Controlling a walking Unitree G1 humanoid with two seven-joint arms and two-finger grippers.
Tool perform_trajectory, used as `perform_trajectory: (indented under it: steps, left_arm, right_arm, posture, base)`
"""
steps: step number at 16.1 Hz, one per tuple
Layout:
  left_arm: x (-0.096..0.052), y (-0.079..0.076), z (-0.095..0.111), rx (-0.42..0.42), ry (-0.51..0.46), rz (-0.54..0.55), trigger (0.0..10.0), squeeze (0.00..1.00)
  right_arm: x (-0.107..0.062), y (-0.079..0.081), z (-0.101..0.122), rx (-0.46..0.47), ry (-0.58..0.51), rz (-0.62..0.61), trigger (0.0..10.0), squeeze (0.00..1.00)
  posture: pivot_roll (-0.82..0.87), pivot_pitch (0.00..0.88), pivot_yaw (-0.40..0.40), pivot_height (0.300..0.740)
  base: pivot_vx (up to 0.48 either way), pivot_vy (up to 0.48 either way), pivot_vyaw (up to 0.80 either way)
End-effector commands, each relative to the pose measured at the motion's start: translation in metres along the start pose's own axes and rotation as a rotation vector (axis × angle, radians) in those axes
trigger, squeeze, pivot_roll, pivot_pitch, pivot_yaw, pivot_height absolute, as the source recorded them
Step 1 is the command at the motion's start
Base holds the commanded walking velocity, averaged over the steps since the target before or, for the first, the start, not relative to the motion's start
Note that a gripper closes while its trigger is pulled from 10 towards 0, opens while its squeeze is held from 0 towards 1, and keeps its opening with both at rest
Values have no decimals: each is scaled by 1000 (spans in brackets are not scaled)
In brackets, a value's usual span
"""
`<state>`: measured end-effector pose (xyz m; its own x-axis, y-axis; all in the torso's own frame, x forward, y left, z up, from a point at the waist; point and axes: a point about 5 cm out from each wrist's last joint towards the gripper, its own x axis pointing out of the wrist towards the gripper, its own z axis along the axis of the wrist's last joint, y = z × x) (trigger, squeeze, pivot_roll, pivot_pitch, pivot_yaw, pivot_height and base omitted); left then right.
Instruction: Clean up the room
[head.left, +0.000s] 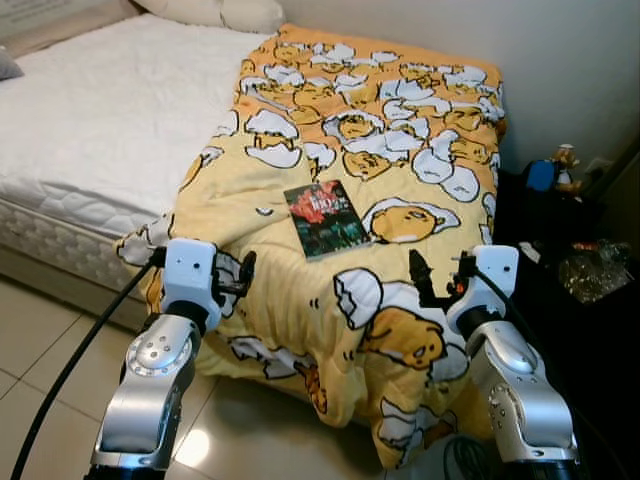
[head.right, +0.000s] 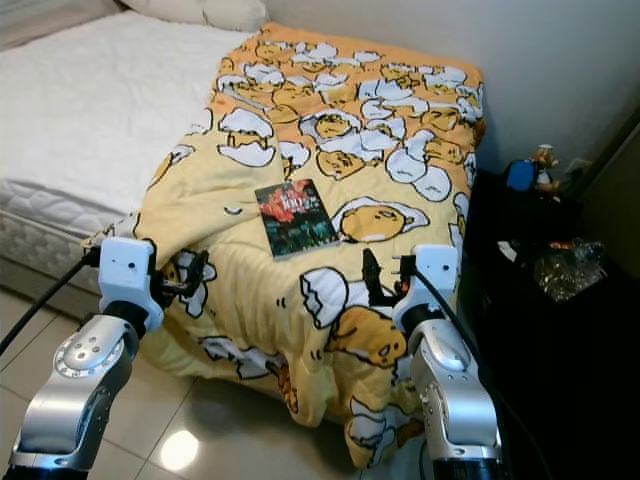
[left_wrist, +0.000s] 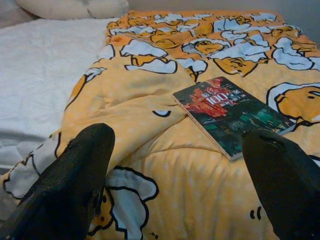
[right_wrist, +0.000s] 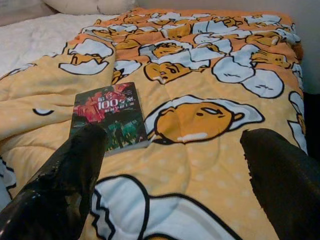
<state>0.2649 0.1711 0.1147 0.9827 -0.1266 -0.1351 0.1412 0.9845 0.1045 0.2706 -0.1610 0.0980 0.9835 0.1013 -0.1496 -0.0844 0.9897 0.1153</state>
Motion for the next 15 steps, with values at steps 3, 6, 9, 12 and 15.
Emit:
perform_trajectory:
  steps: [3,6,9,12,15]
  left_arm:
    - [1,-2,2,0,-1,-20,10000,1000]
    - [1,-3,3,6,-5,-31,10000,1000]
    - [1,-2,4,9,-9,-34,10000,1000]
    - [1,-3,4,10,-9,-37,10000,1000]
    - [1,-2,4,13,-9,-41,10000,1000]
  right_arm:
    - [0,0,-1,-9,9,-1,10000,0]
    - [1,0,-2,-12,10,-4,10000,0]
    - [1,0,-2,-12,10,-4,10000,0]
    - [0,0,-7,24,41,-8,10000,0]
    - [0,-5,-8,2,42,-49,10000,0]
  posture:
    - [-104,0,-52,740]
    - [-103,0,-51,740]
    - [-103,0,-52,740]
    - [-102,0,-53,740]
    - [-103,0,-49,740]
  base:
    - [287,0,0]
    - [285,0,0]
    - [284,0,0]
    - [289,0,-419]
    - [289,0,-454]
